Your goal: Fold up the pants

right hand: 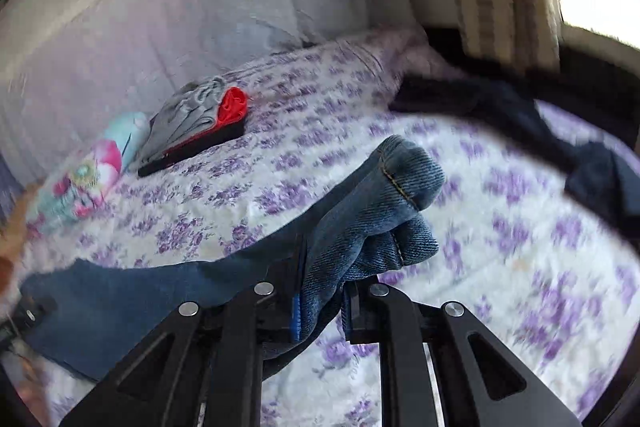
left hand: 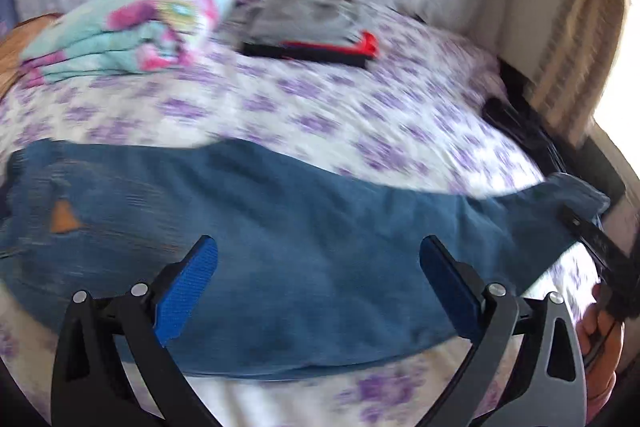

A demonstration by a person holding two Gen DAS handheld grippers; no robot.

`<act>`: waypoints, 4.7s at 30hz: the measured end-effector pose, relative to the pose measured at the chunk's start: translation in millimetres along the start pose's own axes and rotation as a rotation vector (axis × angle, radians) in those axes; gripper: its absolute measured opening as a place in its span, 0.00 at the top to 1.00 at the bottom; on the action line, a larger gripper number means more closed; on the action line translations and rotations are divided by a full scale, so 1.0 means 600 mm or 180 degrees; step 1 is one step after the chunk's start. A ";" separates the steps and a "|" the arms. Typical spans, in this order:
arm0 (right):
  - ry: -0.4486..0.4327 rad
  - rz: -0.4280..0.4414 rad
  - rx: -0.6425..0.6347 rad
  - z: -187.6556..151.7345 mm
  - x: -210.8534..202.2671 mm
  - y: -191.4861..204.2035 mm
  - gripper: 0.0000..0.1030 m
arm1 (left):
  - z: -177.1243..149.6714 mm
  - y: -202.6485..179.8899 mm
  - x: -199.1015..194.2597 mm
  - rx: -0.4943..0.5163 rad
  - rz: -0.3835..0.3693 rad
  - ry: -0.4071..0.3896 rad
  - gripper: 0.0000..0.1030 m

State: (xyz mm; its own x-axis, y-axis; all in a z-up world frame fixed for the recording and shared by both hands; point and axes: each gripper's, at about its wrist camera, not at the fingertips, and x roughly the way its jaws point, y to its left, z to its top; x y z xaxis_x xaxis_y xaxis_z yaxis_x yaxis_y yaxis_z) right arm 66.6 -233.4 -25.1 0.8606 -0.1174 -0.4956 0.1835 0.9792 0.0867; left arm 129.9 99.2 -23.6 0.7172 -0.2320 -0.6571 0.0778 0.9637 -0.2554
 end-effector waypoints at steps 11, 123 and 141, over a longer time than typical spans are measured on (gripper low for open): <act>-0.0816 -0.0548 -0.4382 -0.183 -0.027 0.360 0.86 | -0.019 0.151 -0.035 -0.0522 0.0094 -0.0245 0.04; 0.0101 0.1936 -0.2438 -0.166 -0.070 0.717 0.70 | 0.035 0.525 -0.065 -0.1761 -0.0768 0.0383 0.04; -0.0028 0.1914 -0.2477 -0.171 -0.090 0.702 0.66 | 0.032 0.479 -0.011 -0.1718 -0.1601 0.0565 0.56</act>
State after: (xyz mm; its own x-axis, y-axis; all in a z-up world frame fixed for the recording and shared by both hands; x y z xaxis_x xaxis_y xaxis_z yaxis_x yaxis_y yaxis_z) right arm 48.8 202.0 -50.6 0.7121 0.4380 -0.5486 -0.6477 0.7114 -0.2727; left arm 160.6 380.1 -79.3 0.5592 -0.6882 -0.4623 -0.0163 0.5484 -0.8360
